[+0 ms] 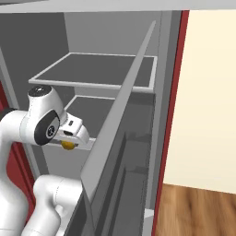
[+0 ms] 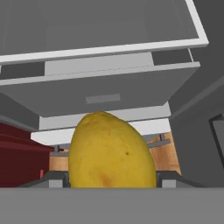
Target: Retrieve a lemon from the fridge and place it on the cutting board with the fish.
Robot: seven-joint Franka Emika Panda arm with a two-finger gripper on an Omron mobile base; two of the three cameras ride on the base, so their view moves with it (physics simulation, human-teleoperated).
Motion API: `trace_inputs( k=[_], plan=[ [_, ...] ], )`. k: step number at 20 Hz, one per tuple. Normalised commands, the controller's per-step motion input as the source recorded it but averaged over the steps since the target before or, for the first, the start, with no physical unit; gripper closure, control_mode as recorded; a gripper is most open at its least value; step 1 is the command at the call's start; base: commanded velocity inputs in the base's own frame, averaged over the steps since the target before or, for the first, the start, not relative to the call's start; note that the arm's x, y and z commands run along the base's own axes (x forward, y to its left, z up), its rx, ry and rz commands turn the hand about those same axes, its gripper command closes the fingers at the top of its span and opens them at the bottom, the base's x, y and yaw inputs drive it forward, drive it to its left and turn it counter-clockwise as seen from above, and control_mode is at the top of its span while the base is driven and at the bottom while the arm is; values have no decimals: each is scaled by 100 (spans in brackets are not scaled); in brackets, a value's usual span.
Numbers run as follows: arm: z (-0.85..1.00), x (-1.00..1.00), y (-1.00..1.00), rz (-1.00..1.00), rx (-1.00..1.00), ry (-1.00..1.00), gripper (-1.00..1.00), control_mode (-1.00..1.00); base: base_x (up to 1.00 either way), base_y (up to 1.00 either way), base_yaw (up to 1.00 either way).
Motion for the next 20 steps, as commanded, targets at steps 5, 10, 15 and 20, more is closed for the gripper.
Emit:
trace_inputs(
  k=[5, 10, 15, 20],
  plan=[
    [-1, -11, 0, 0, 0, 0, 100, -100, 0, 0, 0],
    [0, 0, 0, 0, 0, 0, 100, 100, -71, 0, 0],
    [0, 0, 0, 0, 0, 0, 100, 100, -90, 6, -1],
    [0, 0, 0, 0, 0, 0, 100, 100, -92, 5, -1]
  ],
)
